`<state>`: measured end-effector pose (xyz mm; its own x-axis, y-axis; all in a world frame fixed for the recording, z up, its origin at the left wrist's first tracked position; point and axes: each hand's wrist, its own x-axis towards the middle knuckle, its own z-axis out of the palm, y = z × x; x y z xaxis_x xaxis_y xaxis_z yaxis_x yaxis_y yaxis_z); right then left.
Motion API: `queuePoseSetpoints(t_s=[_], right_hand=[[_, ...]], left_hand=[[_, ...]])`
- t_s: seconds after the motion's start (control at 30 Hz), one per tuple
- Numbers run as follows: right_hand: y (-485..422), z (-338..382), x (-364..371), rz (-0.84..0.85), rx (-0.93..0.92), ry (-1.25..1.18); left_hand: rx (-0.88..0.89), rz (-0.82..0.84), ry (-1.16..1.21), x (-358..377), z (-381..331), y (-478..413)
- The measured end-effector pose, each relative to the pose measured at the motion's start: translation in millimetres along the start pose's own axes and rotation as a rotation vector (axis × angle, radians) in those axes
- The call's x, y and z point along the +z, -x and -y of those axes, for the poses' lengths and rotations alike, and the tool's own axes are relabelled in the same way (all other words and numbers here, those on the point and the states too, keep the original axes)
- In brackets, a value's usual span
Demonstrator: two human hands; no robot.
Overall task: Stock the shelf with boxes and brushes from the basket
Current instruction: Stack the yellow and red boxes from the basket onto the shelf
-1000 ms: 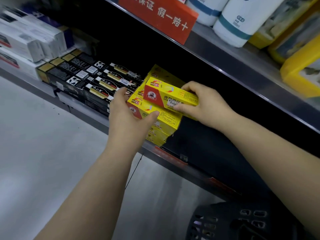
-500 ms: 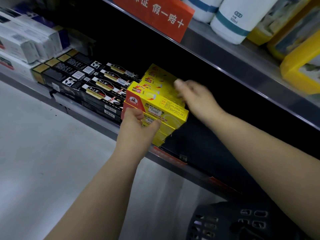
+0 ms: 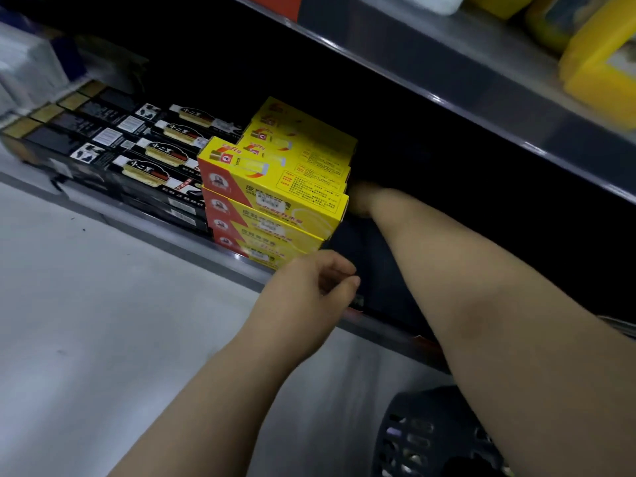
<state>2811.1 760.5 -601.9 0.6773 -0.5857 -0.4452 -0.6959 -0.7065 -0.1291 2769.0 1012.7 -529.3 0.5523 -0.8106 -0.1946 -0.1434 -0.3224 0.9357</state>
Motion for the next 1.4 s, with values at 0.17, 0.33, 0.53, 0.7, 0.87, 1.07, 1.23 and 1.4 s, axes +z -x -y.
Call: queuePoseSetpoints(t_s=[0.17,0.33,0.53,0.7,0.87,1.07,1.23,1.4], right_hand=[[-3,-8,-11,-0.188,0.050,0.060],[14,-21,-28,-0.076,0.165,0.081],[83,-16,-79,-0.044,0.250,-0.265],[152,4,-82,-0.126,0.106,-0.584],[185,17,-80,-0.298,-0.060,-0.383],[188,45,-87,-0.354,-0.313,-0.353],[181,65,-79,-0.293,-0.365,-0.461],[168,69,-68,-0.107,-0.235,-0.481]], left_hand=[[0.012,-0.012,-0.022,1,3,-3],[0.003,0.018,-0.016,6,-2,-3],[-0.002,0.042,0.035,3,-10,-2],[-0.001,0.008,0.050,-3,-13,3],[-0.027,-0.159,0.059,-14,-14,9],[-0.170,-0.335,0.201,-26,-15,11],[-0.185,-0.316,0.282,-24,-15,9],[-0.176,-0.290,0.297,-24,-16,9]])
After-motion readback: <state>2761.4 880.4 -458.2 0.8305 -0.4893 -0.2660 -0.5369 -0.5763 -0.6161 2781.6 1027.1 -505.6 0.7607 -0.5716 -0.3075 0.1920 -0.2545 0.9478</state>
